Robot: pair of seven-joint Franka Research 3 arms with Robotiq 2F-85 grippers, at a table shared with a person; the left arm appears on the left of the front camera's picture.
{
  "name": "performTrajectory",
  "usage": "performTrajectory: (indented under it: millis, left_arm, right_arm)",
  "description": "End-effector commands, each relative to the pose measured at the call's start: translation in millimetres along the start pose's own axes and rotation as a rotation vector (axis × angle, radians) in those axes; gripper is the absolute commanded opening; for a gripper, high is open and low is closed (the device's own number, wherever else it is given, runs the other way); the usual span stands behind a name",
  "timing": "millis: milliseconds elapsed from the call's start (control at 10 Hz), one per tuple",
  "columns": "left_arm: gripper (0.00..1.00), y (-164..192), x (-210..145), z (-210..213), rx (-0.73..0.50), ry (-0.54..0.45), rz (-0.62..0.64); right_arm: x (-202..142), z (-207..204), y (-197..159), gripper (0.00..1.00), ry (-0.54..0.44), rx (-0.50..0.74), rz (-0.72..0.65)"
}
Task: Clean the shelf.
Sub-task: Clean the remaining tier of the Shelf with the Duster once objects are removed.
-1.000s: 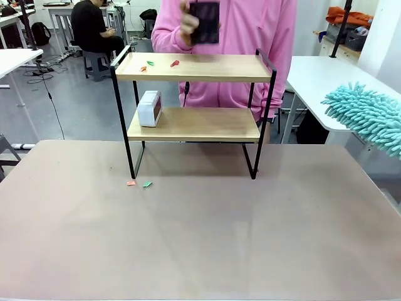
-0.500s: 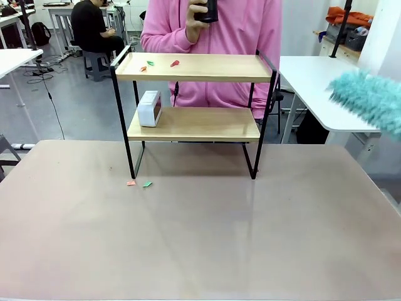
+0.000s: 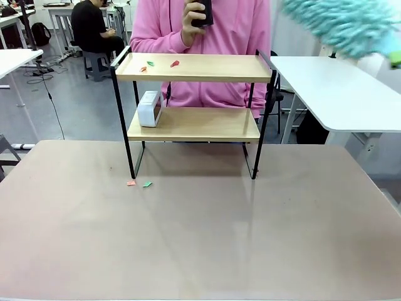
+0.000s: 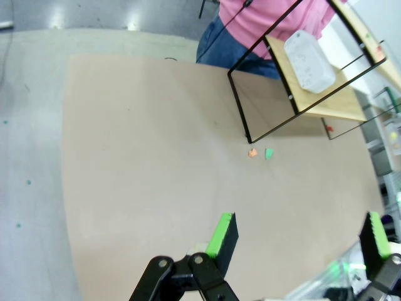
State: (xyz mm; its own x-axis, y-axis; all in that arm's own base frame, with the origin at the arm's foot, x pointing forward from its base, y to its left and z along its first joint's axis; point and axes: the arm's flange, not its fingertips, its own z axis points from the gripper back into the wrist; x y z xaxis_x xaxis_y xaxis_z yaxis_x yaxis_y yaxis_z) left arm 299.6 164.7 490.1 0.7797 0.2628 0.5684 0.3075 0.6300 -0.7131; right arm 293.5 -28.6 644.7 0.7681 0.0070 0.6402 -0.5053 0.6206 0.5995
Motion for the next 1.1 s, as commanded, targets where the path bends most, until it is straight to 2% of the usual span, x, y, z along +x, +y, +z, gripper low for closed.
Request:
performTrajectory:
  millis: [0, 100, 300, 400, 500, 600, 700, 800, 1000]
  left_arm:
    - [1.0, -1, 0, -1, -0.019, -0.018, -0.019]
    - [1.0, -1, 0, -1, -0.019, -0.018, -0.019]
    - [1.0, -1, 0, -1, -0.019, -0.018, -0.019]
    - [1.0, -1, 0, -1, -0.019, -0.018, -0.019]
    - [1.0, -1, 0, -1, -0.019, -0.018, -0.019]
    - [1.0, -1, 0, -1, -0.019, -0.018, -0.019]
    - [1.0, -1, 0, -1, -0.019, -0.018, -0.019]
    - [1.0, -1, 0, -1, -0.019, -0.018, -0.019]
    - [1.0, -1, 0, -1, -0.019, -0.018, -0.019]
  right_arm:
    - [-17, -41, -7, 0.12, 0.036, -0.069, 0.036]
    - [0, 0, 0, 0.12, 0.0, 0.0, 0.0]
    - [0, 0, 0, 0.12, 0.0, 0.0, 0.0]
    - [-3, -25, 2, 0.12, 0.026, -0.022, 0.03]
    - [2, -31, 14, 0.12, 0.027, -0.097, 0.021]
    - [19, -43, 38, 0.12, 0.028, -0.144, 0.056]
    - [33, -57, 56, 0.12, 0.065, -0.177, 0.071]
    - [45, -75, 64, 0.12, 0.083, -0.292, 0.061]
    - [59, -115, 79, 0.12, 0.162, -0.338, 0.107]
